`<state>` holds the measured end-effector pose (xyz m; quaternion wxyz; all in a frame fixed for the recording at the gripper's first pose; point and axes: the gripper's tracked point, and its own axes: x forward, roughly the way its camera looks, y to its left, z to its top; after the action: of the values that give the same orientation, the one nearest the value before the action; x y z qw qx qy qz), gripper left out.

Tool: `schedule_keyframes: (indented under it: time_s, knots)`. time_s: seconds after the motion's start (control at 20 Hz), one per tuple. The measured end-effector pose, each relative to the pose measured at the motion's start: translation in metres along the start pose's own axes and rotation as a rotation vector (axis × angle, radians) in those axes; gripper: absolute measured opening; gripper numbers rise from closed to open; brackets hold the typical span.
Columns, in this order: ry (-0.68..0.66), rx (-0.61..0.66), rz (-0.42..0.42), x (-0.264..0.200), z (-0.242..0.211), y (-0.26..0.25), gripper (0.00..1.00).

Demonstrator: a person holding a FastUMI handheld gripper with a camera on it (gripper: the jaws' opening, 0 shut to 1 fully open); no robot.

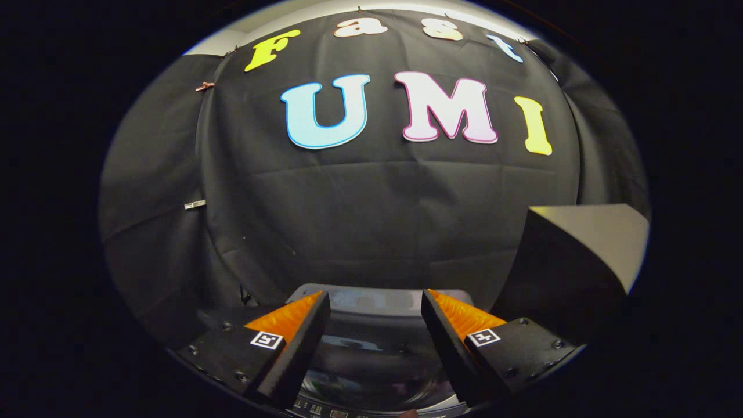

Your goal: Put the clothes into the washing machine and then close the washing machine lid.

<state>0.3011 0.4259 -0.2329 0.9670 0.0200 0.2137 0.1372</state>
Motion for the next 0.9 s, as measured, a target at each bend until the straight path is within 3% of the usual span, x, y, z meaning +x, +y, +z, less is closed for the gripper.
schedule_keyframes:
  time_s: [0.45,0.9]
  knots:
    - [-0.04,-0.05,0.011,-0.018,-0.004,0.003,0.99]
    - [-0.14,-0.055,0.066,-0.091,0.042,0.014,0.99]
